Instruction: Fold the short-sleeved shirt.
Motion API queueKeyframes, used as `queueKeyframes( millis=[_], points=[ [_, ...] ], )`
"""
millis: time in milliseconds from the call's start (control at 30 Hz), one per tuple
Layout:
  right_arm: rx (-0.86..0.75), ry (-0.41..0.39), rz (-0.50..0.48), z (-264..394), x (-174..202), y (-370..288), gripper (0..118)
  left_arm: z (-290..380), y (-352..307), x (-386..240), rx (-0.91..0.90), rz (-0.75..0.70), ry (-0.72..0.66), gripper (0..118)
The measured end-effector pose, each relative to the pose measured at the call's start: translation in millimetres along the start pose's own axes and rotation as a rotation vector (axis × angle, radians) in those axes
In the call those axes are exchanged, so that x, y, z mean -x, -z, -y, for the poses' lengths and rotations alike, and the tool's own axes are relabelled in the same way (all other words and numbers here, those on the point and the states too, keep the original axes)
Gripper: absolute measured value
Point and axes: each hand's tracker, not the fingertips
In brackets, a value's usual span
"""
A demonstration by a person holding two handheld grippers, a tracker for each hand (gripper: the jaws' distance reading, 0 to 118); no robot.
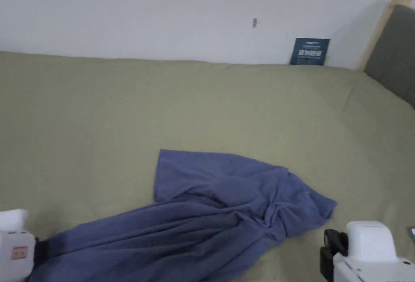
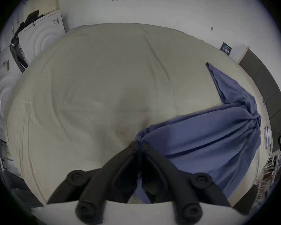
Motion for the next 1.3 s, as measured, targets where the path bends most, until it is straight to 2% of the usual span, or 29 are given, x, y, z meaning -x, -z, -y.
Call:
queueKeyframes(
  millis=[67,133,167,300,367,400,467,500,533,567,600,633,667,700,733,767,800,833,867,900,967,1000,1100,1133,1300],
  points=[
    [0.021,-0.002,0.033,-7.0,-17.3,25.1,0,1.6,-0.1,-2.1,0.007,0.002,0.008,2],
    [0.07,0.056,0.005,-21.8,-39.2,54.5,0,1.7,-2.5,-5.6,0.005,0.005,0.01,2],
    [0.078,0.056,0.02,-30.0,-48.7,72.9,0,2.3,-3.4,-6.2,0.005,0.008,0.01,2],
    [0.128,-0.029,0.079,-51.9,-71.7,141.3,0,1.9,-4.8,-9.8,0.006,0.016,0.009,2],
    [0.197,0.006,0.017,-57.7,-81.3,170.2,0,0.3,-1.1,-9.6,0.007,0.013,0.011,2],
    [0.253,0.029,-0.026,-57.6,-84.6,181.4,5,0.1,-1.2,-11.4,0.008,0.009,0.017,2],
    [0.296,0.044,-0.022,-52.1,-87.4,202.7,103,0.4,0.0,-14.0,0.006,0.0,0.03,3],
    [0.373,0.02,-0.025,-47.8,-86.4,214.0,116,-0.1,2.6,-12.8,0.006,-0.004,0.034,3],
    [0.373,-0.001,-0.074,-42.6,-83.0,211.7,106,-0.3,2.6,-14.2,0.004,-0.009,0.038,3],
    [0.355,-0.005,-0.013,-34.4,-82.5,214.1,101,-0.5,2.3,-15.1,0.003,-0.012,0.042,3],
    [0.395,-0.044,0.013,-27.2,-83.4,220.5,101,-0.6,2.4,-15.0,0.003,-0.013,0.045,3],
    [0.426,-0.044,0.027,-20.2,-83.8,224.4,101,-0.8,7.0,-10.1,0.004,-0.012,0.045,3],
    [0.418,-0.01,0.019,-14.4,-85.9,224.8,100,-1.2,7.2,-9.7,0.005,-0.011,0.042,3],
    [0.409,0.038,0.01,-13.1,-90.3,221.4,94,-2.2,6.7,-9.2,0.006,-0.01,0.039,3],
    [0.428,0.073,-0.007,-24.3,-92.7,232.2,65,-3.2,6.8,-8.1,0.008,-0.008,0.038,3],
    [0.416,0.107,-0.063,-28.1,-96.1,225.7,22,-4.3,6.0,-7.2,0.01,-0.007,0.038,3],
    [0.388,0.096,-0.048,-31.6,-95.3,217.0,0,-5.5,4.1,-6.9,0.013,-0.006,0.035,3],
    [0.347,0.053,0.007,-35.6,-93.0,208.8,0,-8.0,-0.7,-6.8,0.014,-0.006,0.033,3],
    [0.303,0.05,0.024,-54.4,-73.7,174.8,0,-10.5,-6.7,-6.0,0.012,-0.005,0.035,3],
    [0.311,0.061,-0.018,-62.4,-75.5,163.7,0,-10.5,-13.8,-3.7,-0.009,-0.009,0.038,3],
    [0.283,0.062,-0.024,-80.8,-76.7,134.0,0,-19.2,-39.5,4.6,-0.07,-0.009,0.014,3],
    [0.246,0.043,-0.019,-87.4,-97.7,136.3,0,-24.4,-52.4,8.9,-0.097,-0.012,0.002,3],
    [0.161,0.051,-0.043,-120.5,-115.5,95.6,0,-41.1,-104.2,22.3,-0.201,-0.039,0.011,3],
    [0.121,0.044,-0.036,-133.6,-106.7,74.8,0,-48.6,-124.0,26.3,-0.233,-0.044,0.021,2],
    [-0.035,0.017,-0.058,-187.0,-108.5,6.3,0,-77.1,-214.0,37.0,-0.388,-0.068,0.046,2]
  ],
)
